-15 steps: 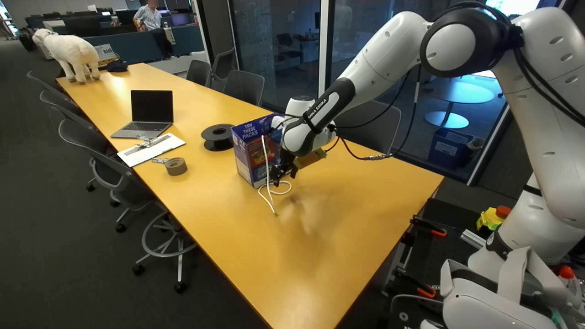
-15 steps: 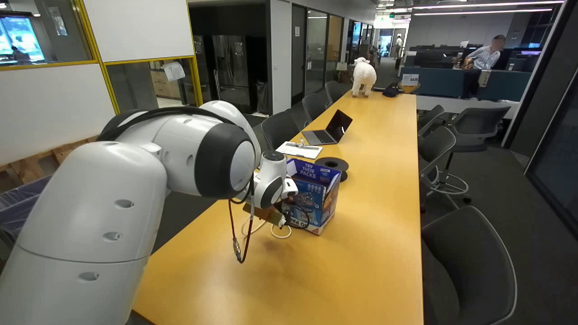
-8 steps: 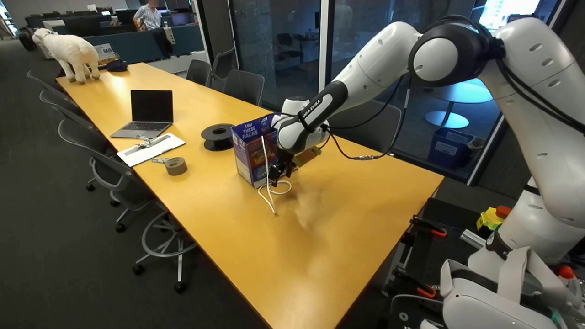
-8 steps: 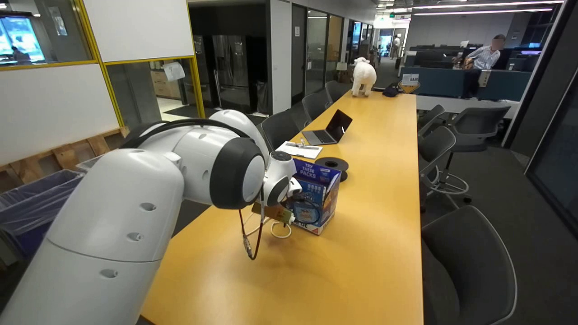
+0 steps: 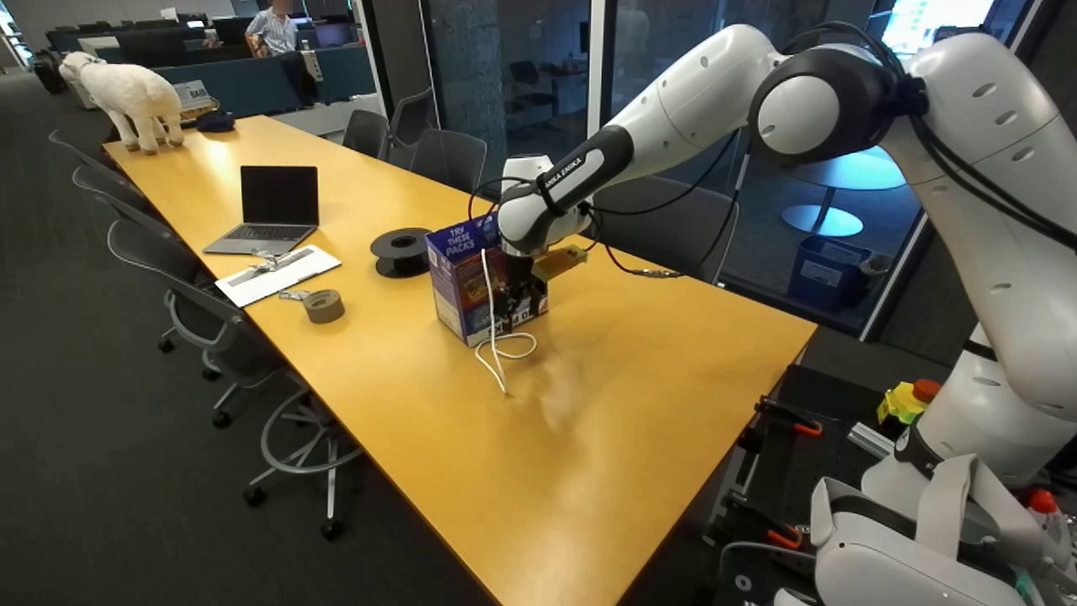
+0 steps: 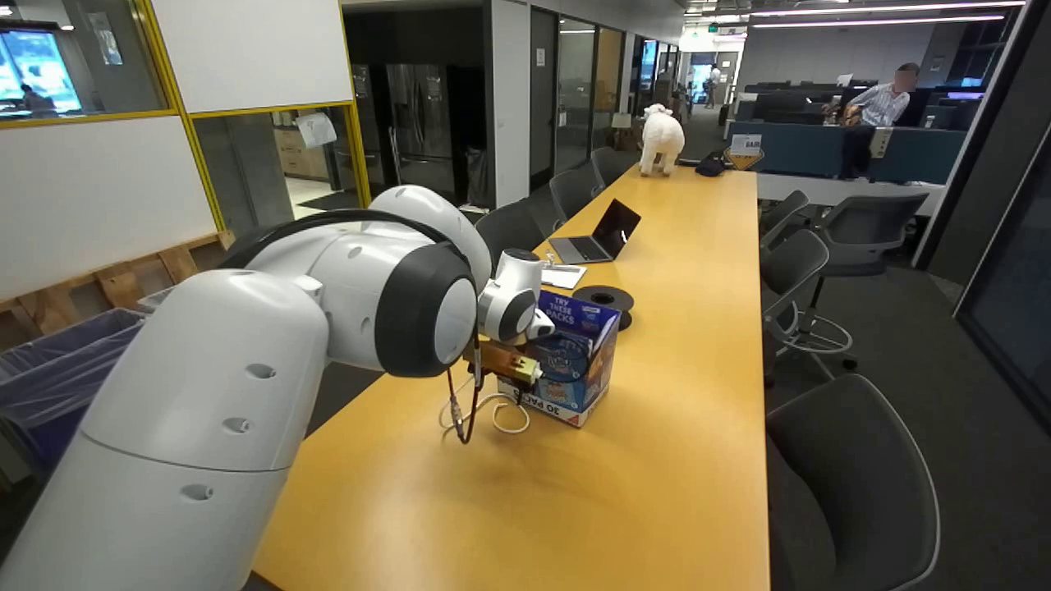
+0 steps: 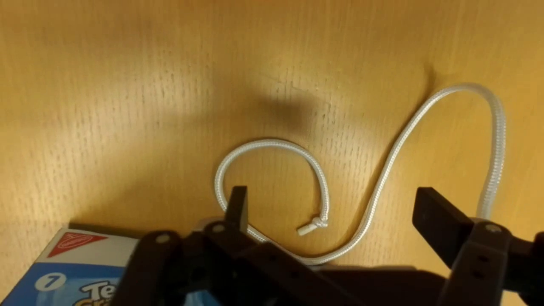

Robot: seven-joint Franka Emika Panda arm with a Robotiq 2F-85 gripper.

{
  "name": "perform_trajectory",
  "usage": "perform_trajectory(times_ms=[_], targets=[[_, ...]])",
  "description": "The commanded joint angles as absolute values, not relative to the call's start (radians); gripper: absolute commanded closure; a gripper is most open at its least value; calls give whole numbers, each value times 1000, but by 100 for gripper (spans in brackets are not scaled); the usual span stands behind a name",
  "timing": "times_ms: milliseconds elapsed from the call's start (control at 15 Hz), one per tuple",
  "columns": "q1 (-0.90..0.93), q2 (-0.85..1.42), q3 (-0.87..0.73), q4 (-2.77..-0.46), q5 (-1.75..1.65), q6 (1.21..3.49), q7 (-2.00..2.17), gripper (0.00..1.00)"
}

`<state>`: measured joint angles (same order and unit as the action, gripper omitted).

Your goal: Pick up the ropes from the table and put them in the box

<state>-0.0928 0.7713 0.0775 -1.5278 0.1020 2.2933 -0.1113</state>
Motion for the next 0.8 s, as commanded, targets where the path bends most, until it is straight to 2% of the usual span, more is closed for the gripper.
perform_trajectory(times_ms=[0,400,733], targets=[[-109,771,109,-1437,165,2153,-127,0],[-95,797,114,-1368,241,2091,-108,0],[-24,890,76,-1365,200,2265,-38,0]])
